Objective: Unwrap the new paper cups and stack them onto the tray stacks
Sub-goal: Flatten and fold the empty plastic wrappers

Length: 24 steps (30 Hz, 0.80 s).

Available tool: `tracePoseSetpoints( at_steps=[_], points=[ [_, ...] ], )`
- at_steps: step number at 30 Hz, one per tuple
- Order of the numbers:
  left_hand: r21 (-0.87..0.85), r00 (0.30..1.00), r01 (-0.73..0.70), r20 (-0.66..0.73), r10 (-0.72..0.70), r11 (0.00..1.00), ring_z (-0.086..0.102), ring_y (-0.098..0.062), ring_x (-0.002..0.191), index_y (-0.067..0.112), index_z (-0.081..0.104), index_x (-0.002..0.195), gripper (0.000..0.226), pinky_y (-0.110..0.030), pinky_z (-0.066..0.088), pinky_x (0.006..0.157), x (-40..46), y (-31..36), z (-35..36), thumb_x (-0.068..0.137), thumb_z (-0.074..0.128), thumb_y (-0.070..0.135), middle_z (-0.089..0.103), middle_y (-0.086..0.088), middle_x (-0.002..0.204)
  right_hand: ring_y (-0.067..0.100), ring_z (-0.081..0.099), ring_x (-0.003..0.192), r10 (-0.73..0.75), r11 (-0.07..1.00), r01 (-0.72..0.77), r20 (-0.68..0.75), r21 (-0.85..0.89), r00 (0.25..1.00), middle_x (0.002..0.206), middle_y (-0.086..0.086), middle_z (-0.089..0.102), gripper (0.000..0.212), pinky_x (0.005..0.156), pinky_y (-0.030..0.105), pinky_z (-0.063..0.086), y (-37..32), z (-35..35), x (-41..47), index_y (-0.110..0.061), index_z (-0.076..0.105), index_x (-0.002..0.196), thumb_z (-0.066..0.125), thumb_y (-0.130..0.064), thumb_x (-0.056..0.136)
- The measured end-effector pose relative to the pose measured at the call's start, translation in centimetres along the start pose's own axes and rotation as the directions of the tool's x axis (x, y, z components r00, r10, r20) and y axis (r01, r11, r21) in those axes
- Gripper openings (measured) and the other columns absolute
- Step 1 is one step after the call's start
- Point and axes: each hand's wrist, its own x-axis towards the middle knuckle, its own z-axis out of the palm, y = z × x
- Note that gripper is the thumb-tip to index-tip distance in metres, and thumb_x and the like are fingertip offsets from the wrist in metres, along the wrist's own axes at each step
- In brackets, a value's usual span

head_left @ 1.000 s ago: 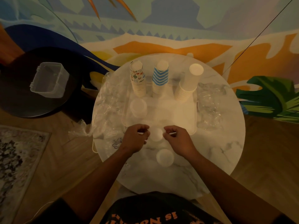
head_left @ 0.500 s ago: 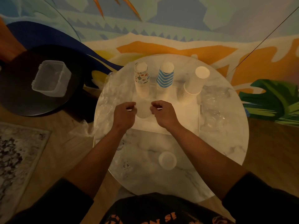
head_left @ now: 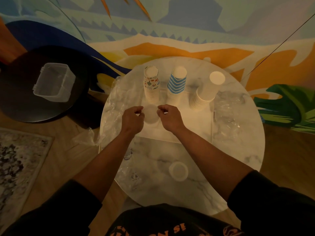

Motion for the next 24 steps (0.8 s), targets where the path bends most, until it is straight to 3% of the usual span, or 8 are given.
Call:
tracePoseSetpoints(
  at_steps=[13,17,20,24],
  points=[
    [0.023,1.0,-0.019,-0.01,0.019,1.0,0.066,-0.016,0.098,0.016,0.069,0.122,0.033,-0.046,0.059,0.09,-0.6,0.2,-0.2,0.089,0.07,0.011,0.065,0.005,0.104,0.009,0.06,0.098,0.007,1.0,-0.006,-0.012,0.029,1.0,0.115,0.001,0.07,0.028,0.089,0.023,0.046,0.7,-0.3,-0.2,-0.012,0.068,0.123,0.065,-0.021,0.096],
    [0.007,0.999,0.006,-0.034,-0.005,1.0,0.061,-0.013,0.099,0.015,0.065,0.126,0.037,-0.033,0.053,0.091,-1.1,0.2,-0.6,0.089,0.072,0.013,0.064,0.002,0.11,0.009,0.061,0.098,0.0,0.998,0.002,-0.04,0.062,0.999,0.115,-0.001,0.069,0.029,0.088,0.023,0.047,0.7,-1.0,-0.6,-0.012,0.067,0.124,0.064,-0.021,0.097],
    [-0.017,0.999,0.015,-0.047,-0.016,1.0,0.061,-0.012,0.099,0.015,0.065,0.126,0.036,-0.031,0.052,0.088,-1.9,0.2,-1.2,0.09,0.072,0.017,0.063,0.004,0.11,0.009,0.063,0.096,-0.024,0.997,0.027,-0.044,0.073,0.999,0.11,-0.005,0.069,0.025,0.085,0.02,0.047,1.1,-1.9,-1.4,-0.013,0.069,0.12,0.064,-0.02,0.097],
    [-0.006,0.999,0.01,-0.041,-0.01,1.0,0.06,-0.003,0.087,0.017,0.065,0.121,0.031,-0.018,0.048,0.075,-4.0,-0.6,-1.2,0.091,0.072,0.022,0.065,0.004,0.106,0.014,0.068,0.092,-0.027,0.996,0.027,-0.004,0.09,1.0,0.099,-0.01,0.068,0.019,0.083,0.024,0.052,2.8,-3.5,-3.4,-0.017,0.072,0.114,0.064,-0.019,0.096]
  ],
)
